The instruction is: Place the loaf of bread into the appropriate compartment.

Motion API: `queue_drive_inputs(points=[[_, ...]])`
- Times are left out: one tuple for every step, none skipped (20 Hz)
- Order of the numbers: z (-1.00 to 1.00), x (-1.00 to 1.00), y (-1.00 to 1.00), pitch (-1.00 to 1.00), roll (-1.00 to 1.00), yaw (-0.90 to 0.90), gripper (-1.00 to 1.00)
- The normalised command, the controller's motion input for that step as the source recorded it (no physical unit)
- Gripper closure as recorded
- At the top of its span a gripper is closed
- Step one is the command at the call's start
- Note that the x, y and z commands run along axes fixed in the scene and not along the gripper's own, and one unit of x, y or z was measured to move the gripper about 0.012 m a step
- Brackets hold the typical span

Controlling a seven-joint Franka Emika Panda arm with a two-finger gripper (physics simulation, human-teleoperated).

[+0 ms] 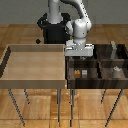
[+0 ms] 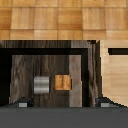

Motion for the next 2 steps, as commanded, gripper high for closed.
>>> queue_drive_inputs(points=[[0.00,0.00,0.00,0.00,0.00,0.00,-1.00],[0.00,0.00,0.00,0.00,0.00,0.00,-1.00]])
